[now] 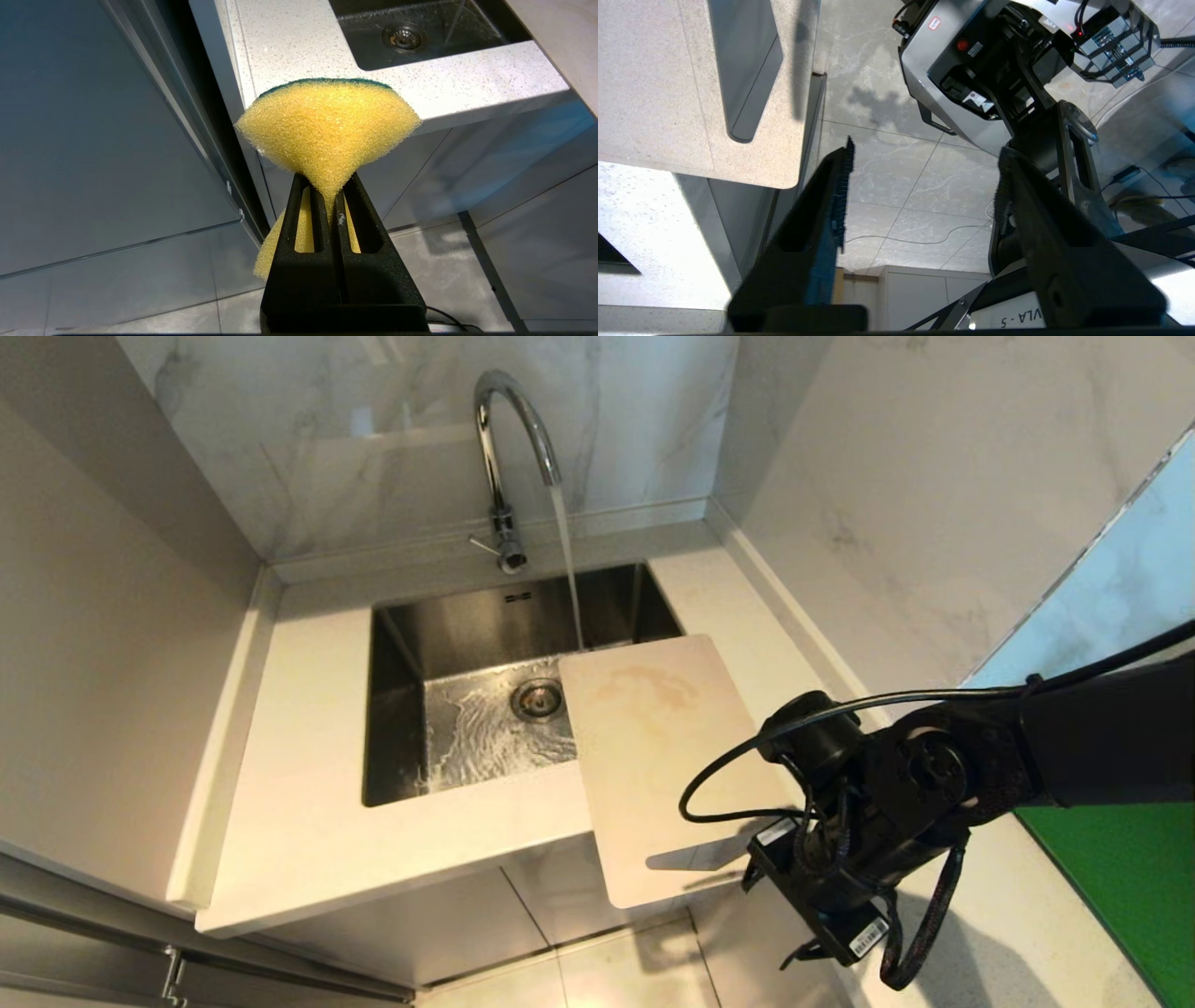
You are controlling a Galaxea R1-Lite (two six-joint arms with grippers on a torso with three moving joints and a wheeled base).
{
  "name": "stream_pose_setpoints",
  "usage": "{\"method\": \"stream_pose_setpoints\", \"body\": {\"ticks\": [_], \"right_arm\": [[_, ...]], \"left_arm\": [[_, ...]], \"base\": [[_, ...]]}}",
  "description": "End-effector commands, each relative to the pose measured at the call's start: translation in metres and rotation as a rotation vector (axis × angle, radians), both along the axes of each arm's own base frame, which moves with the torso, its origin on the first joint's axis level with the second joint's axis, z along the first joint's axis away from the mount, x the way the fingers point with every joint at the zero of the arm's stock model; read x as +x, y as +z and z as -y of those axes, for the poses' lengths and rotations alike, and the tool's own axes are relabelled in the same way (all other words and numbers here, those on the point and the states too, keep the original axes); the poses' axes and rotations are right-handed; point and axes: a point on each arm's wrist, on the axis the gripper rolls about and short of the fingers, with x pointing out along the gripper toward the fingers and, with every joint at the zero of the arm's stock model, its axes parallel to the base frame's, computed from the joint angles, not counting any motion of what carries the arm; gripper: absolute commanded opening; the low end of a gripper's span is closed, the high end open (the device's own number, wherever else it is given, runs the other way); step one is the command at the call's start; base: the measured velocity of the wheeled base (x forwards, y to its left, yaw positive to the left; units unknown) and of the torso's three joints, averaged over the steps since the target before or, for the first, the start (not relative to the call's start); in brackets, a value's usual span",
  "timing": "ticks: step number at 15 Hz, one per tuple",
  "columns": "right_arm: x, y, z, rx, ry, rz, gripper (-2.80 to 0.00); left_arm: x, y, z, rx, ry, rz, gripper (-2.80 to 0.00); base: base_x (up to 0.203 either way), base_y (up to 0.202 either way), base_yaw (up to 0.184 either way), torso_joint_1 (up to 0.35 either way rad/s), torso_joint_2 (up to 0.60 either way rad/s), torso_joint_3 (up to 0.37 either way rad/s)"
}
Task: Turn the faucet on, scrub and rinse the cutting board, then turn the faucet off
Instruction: Pick up the cutting board
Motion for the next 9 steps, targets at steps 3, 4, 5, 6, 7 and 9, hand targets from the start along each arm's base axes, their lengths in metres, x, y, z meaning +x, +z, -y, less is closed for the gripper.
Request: {"method": "stream_pose_setpoints", "body": {"ticks": [3, 4, 5, 6, 7, 9], "right_arm": [[0.013, -0.008, -0.006, -0.003, -0.006, -0.013, 0.0], [0.016, -0.01, -0.007, -0.005, -0.006, -0.017, 0.0], [0.017, -0.012, -0.007, -0.007, -0.007, -0.021, 0.0], [0.017, -0.014, -0.008, -0.009, -0.007, -0.026, 0.0], [0.019, -0.017, -0.008, -0.013, -0.009, -0.035, 0.0], [0.022, -0.024, -0.009, -0.02, -0.009, -0.052, 0.0]], "left_arm": [[0.0, 0.0, 0.0, -0.001, 0.001, 0.001, -2.8], [0.0, -0.001, 0.0, -0.001, 0.001, 0.002, -2.8], [0.0, -0.001, 0.0, -0.001, 0.001, 0.002, -2.8], [0.0, -0.001, 0.0, -0.001, 0.001, 0.002, -2.8], [0.0, -0.001, 0.0, -0.001, 0.001, 0.002, -2.8], [0.0, -0.001, 0.0, -0.001, 0.001, 0.002, -2.8]], "base": [[0.0, 0.0, 0.0, 0.0, 0.0, 0.0], [0.0, 0.0, 0.0, 0.0, 0.0, 0.0], [0.0, 0.0, 0.0, 0.0, 0.0, 0.0], [0.0, 0.0, 0.0, 0.0, 0.0, 0.0], [0.0, 0.0, 0.0, 0.0, 0.0, 0.0], [0.0, 0.0, 0.0, 0.0, 0.0, 0.0]]}}
